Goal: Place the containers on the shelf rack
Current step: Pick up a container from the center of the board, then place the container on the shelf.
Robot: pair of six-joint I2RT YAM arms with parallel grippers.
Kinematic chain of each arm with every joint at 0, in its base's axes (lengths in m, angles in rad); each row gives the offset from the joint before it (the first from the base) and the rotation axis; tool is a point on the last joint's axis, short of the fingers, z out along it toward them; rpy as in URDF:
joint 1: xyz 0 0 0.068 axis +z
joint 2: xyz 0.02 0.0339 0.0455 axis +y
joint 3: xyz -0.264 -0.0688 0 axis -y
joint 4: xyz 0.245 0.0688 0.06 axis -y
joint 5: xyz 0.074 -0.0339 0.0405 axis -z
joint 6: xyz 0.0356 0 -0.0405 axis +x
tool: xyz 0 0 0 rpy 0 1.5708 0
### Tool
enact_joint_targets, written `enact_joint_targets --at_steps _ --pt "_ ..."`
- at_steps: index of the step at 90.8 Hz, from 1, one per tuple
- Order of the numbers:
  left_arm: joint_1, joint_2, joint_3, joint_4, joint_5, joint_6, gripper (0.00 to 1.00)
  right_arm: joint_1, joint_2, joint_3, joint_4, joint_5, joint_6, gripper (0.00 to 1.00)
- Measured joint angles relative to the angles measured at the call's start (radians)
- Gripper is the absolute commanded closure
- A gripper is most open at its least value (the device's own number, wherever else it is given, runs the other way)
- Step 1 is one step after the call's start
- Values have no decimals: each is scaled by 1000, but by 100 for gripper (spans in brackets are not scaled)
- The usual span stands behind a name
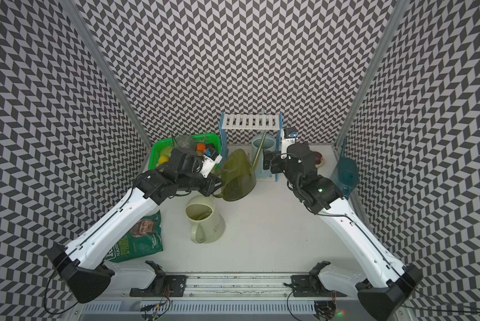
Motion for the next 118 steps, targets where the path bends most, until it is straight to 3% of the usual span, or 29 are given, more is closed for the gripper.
enact_joint_targets --at_steps 19,43,118 --pt "-50 -51 -84 59 -126 -128 87 0 -3 -24 -1 -10 0 0" --pt "-77 -52 -94 113 -222 -222 87 0 -18 -49 -1 -20 0 0" --pt "-98 167 -87 171 -363 -294 87 0 -54 -82 4 -45 2 0"
